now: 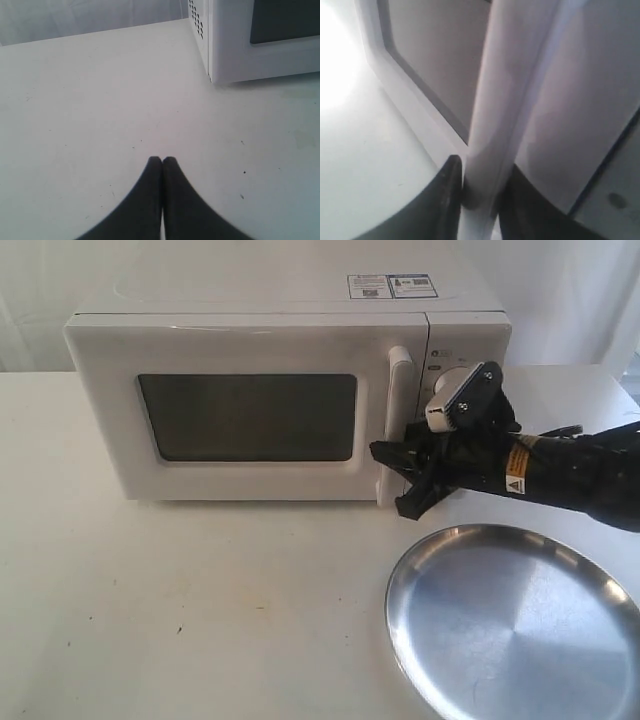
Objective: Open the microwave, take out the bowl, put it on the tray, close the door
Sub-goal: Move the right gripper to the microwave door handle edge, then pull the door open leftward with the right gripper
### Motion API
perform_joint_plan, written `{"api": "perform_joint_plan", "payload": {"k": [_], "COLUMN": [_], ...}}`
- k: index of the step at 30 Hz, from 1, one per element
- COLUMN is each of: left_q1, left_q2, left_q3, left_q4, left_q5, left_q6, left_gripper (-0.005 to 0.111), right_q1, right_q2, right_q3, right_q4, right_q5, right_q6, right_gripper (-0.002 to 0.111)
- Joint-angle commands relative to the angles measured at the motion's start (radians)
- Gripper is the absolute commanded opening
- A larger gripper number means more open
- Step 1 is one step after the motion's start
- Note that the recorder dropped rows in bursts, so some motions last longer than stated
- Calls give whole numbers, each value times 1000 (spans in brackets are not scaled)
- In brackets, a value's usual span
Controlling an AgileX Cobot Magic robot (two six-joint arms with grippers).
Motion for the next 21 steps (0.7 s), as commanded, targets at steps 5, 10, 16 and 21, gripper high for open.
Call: {"api": "perform_joint_plan", "payload": {"k": [5, 10, 16, 21], "left_q1": [0, 0, 0, 0], "left_q2": [-2, -2, -2, -2], "left_q3": [5, 5, 5, 5], "left_q4": [-4, -4, -4, -4], "left_q5": [-3, -3, -3, -3], "left_q6": [-6, -6, -6, -6], "left_gripper": [0, 0, 0, 0], "right_q1": [21, 19, 19, 17], "right_q2": [-9, -9, -9, -49], "right_q3": [-1, -1, -1, -1], "right_q4": [-467, -463, -492, -556], "right_q5": [-327, -254, -67, -25], "right_q6": [140, 179, 275, 352], "right_gripper": [0, 0, 0, 0]}}
